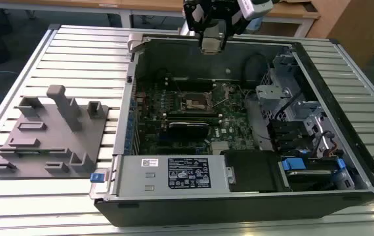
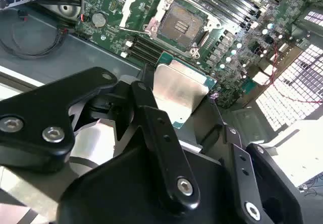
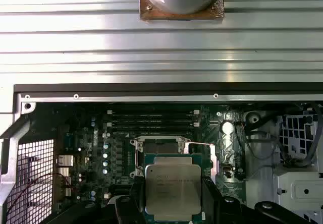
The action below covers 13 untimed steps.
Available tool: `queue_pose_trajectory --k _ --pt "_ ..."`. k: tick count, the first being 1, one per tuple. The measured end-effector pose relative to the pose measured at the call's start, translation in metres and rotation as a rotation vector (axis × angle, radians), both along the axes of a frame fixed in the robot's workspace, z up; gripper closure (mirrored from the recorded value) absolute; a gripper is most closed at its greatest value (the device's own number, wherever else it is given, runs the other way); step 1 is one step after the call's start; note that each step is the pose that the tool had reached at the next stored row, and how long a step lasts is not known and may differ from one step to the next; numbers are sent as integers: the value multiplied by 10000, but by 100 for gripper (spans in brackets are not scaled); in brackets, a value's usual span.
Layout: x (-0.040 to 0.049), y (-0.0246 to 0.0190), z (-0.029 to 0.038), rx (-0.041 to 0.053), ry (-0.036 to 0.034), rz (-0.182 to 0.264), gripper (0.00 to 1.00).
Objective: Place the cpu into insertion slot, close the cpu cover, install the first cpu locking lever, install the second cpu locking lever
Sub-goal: 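Place the cpu into insertion slot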
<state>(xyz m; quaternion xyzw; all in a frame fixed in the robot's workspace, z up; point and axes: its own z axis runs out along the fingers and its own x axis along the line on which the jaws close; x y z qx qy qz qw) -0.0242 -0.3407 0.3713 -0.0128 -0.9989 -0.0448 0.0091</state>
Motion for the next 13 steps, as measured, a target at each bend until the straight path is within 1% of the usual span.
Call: queue_pose_trajectory --k 13 --pt "0 0 -8 2 -1 0 46"
